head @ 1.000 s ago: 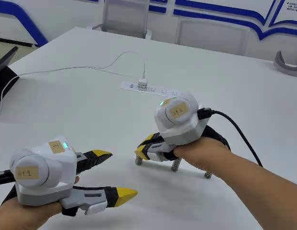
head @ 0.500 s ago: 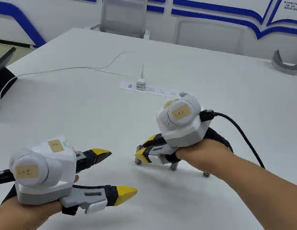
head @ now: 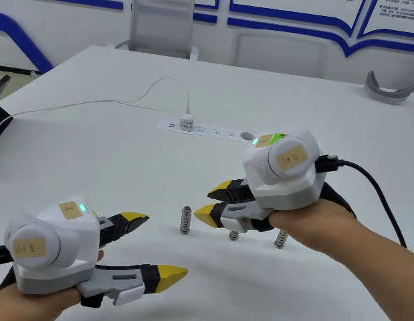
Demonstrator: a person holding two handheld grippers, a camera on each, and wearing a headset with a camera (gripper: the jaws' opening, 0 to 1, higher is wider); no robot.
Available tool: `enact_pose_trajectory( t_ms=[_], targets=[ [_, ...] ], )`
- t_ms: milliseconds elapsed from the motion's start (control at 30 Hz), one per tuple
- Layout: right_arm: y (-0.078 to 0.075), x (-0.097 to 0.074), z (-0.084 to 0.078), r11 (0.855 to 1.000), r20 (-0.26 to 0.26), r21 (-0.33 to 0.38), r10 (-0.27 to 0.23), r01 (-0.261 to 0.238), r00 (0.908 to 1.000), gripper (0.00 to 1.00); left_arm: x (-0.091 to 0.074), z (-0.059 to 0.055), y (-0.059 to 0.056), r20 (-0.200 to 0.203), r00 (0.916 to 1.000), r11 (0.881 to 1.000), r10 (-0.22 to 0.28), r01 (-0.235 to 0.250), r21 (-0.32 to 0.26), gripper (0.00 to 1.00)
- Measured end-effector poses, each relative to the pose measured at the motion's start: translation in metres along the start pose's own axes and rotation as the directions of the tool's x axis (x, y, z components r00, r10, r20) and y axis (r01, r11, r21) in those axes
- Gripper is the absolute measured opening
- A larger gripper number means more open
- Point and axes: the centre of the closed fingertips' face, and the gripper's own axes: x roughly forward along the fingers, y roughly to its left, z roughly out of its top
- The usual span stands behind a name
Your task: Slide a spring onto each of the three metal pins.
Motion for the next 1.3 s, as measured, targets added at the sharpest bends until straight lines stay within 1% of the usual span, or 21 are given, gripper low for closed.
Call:
enact_pose_trajectory(
  t_ms=[167, 333, 567, 600, 700, 833, 967, 1100, 1300],
  targets=[
    [-0.007, -0.018, -0.005, 0.999, 0.028, 0.026, -0.032, 0.032, 0.9991, 0.26, 0.001, 0.001, -0.001, -0.002, 1.0, 1.0, -0.001, 0.001, 0.004, 0.7],
    [-0.015, -0.039, -0.012, 0.997, 0.053, 0.043, -0.074, 0.071, 0.9958, 0.28, 0.002, 0.001, -0.001, -0.003, 1.0, 1.0, 0.001, -0.001, 0.004, 0.71],
    [-0.031, -0.072, -0.025, 0.987, 0.094, 0.085, -0.143, 0.136, 0.9851, 0.33, 0.002, 0.0, -0.002, -0.009, 1.0, 1.0, -0.003, 0.003, 0.008, 0.73],
    [-0.033, -0.076, -0.03, 0.985, 0.096, 0.092, -0.158, 0.149, 0.9827, 0.34, 0.001, 0.0, -0.002, -0.009, 1.0, 1.0, -0.002, 0.002, 0.009, 0.73],
    [-0.038, -0.084, -0.042, 0.98, 0.095, 0.108, -0.177, 0.166, 0.9796, 0.36, 0.001, 0.0, -0.001, -0.009, 1.0, 1.0, 0.0, 0.0, 0.007, 0.74],
    [-0.041, -0.091, -0.054, 0.975, 0.101, 0.126, -0.195, 0.182, 0.9755, 0.4, 0.0, -0.001, -0.001, -0.01, 0.9999, 1.0, 0.001, -0.001, 0.006, 0.75],
    [-0.042, -0.094, -0.069, 0.971, 0.087, 0.131, -0.212, 0.2, 0.9734, 0.44, 0.0, -0.001, -0.002, -0.01, 0.9999, 1.0, 0.001, -0.001, 0.006, 0.75],
    [-0.04, -0.098, -0.079, 0.969, 0.081, 0.142, -0.217, 0.204, 0.9727, 0.48, -0.001, -0.001, -0.002, -0.011, 0.9999, 1.0, 0.002, -0.002, 0.006, 0.76],
    [-0.039, -0.099, -0.089, 0.968, 0.083, 0.156, -0.213, 0.199, 0.9735, 0.53, -0.001, -0.002, -0.002, -0.012, 0.9999, 1.0, 0.002, -0.002, 0.005, 0.77]
  ],
)
